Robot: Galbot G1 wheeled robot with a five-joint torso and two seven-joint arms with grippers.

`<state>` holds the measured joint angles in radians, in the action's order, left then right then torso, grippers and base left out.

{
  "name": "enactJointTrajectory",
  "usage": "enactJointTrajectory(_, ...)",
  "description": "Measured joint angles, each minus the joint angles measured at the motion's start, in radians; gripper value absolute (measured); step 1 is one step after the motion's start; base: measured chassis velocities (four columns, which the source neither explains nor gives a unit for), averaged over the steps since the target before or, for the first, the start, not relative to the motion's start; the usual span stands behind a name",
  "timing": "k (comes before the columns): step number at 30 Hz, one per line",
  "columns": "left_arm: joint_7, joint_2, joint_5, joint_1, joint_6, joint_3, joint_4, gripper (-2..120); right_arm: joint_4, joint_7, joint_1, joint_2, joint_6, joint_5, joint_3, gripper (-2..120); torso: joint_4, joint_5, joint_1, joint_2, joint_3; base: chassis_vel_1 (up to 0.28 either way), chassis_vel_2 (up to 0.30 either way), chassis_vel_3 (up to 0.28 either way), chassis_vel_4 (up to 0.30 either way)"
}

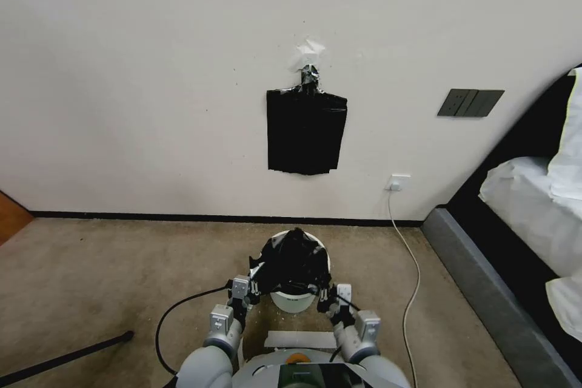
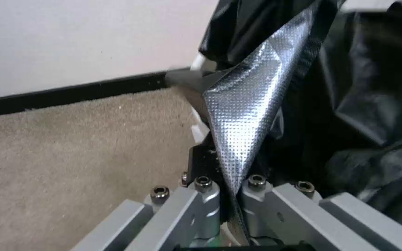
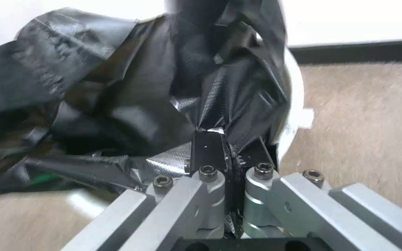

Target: Place a trash bag onto the trash bin.

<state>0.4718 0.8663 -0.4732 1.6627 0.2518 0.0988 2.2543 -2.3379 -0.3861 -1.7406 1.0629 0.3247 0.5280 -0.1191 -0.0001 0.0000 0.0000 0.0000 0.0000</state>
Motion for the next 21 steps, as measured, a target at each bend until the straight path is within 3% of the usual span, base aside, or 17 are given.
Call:
enactJointTrajectory(10, 0.025, -0.007, -0.013, 0.036, 0.050, -0.005, -0.005, 0, -0.036, -0.180, 0.064, -0.033, 0.151, 0.231, 0.018, 0, 0.0002, 0.0000, 0.000, 0.000, 0.000, 0.000, 0.000, 0.000, 0.000)
enactJointTrajectory(21, 0.043, 0.044, -0.042, -0.003, 0.058, -0.022, -0.081, 0, 0.052, -0.193, 0.134, 0.010, 0.157, 0.305, 0.032, 0, -0.0005, -0.0006, 0.000, 0.000, 0.000, 0.000, 0.000, 0.000, 0.000)
